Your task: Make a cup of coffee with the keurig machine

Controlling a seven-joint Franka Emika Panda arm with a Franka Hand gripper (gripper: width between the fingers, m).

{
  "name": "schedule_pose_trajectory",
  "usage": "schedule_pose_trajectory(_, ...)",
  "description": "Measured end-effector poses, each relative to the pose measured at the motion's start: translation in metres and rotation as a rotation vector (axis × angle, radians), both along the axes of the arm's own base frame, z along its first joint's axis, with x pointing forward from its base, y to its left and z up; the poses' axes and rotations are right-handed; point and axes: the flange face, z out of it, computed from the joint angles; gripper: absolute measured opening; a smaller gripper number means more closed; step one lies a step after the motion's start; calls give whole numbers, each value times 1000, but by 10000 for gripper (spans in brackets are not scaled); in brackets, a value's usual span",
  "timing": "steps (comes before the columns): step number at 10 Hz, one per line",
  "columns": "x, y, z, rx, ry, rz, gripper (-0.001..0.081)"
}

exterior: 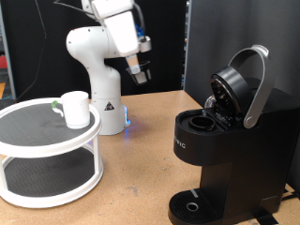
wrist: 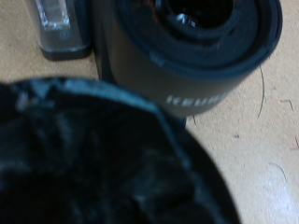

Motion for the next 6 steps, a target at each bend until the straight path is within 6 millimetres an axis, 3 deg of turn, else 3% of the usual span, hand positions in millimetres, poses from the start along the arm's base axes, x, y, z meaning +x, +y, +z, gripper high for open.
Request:
schedule_pose_trajectory(2,19,13,3,-4,43,7,464)
schedule_pose_trajectory(6,20,19,3,-6,76,66,464)
